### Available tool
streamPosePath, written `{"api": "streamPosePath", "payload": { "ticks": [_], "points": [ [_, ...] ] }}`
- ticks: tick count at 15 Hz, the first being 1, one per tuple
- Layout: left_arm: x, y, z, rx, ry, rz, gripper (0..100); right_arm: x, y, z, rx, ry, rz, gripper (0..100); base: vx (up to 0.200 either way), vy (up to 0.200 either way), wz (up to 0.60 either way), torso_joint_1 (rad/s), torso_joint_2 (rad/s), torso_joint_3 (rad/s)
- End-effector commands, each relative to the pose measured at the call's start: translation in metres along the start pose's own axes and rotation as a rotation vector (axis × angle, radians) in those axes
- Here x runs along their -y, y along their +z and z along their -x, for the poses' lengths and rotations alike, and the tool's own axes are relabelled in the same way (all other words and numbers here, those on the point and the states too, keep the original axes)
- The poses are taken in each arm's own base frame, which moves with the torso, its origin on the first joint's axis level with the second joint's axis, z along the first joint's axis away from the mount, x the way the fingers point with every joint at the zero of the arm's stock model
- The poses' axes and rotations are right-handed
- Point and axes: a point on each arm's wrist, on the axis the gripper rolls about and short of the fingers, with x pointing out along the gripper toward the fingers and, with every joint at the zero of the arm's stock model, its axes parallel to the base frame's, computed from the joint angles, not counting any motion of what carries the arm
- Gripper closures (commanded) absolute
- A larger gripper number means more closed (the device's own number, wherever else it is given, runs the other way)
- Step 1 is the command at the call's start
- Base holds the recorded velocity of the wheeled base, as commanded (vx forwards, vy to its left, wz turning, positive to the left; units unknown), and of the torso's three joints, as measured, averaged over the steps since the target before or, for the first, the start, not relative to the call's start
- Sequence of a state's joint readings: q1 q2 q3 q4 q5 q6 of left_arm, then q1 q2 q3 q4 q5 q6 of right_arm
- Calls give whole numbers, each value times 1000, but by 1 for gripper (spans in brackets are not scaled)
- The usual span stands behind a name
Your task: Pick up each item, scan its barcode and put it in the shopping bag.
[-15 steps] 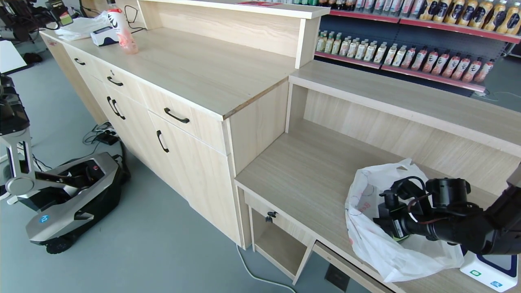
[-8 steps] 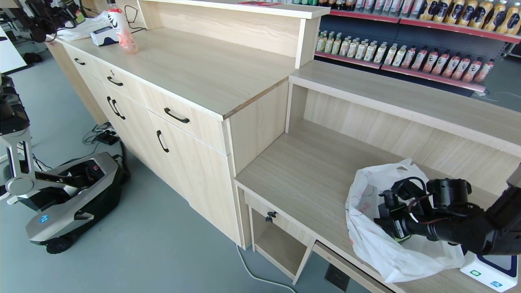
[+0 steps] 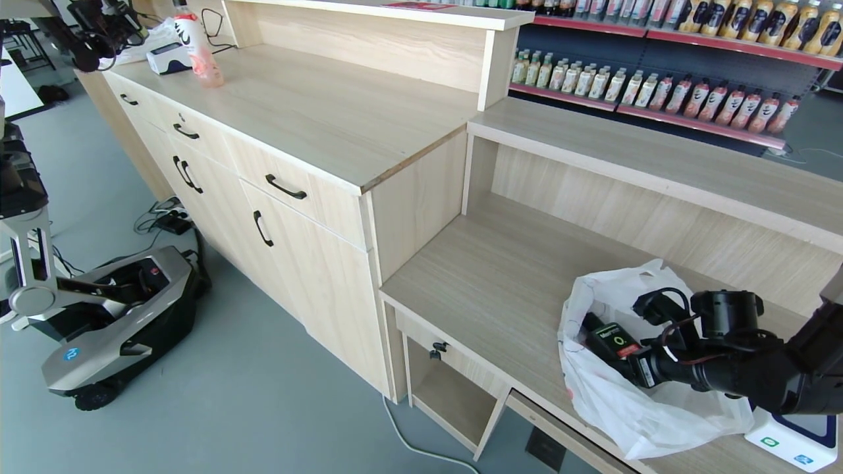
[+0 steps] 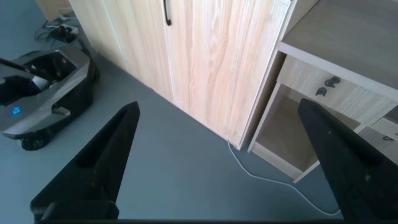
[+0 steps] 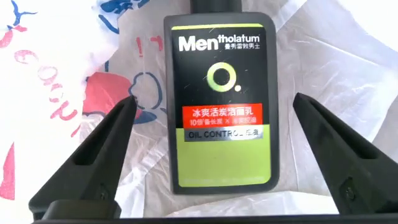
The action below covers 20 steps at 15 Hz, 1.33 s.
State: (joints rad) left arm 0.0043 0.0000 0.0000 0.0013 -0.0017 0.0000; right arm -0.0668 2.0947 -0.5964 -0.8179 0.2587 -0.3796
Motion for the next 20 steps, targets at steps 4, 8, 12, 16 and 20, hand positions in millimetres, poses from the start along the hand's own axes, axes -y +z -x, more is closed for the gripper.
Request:
{"api": "streamPosePath", "payload": {
  "ticks": [4, 8, 12, 16, 20],
  "points": [
    [0, 0, 0, 0, 1, 0, 0, 13, 47, 25, 256, -76, 74, 0, 0, 0, 0, 0, 0, 0],
    [0, 0, 0, 0, 1, 0, 0, 35, 97, 88, 578, -279, 189, 0, 0, 0, 0, 0, 0, 0],
    [0, 0, 0, 0, 1, 0, 0, 67, 92, 147, 628, -461, 267, 0, 0, 0, -450, 2, 2, 4],
    [0, 0, 0, 0, 1, 0, 0, 75, 93, 192, 635, -538, 251, 0, 0, 0, -600, 3, 5, 5],
    [0, 0, 0, 0, 1, 0, 0, 70, 71, 224, 501, -587, 150, 0, 0, 0, -600, 1, 4, 6]
  ]
}}
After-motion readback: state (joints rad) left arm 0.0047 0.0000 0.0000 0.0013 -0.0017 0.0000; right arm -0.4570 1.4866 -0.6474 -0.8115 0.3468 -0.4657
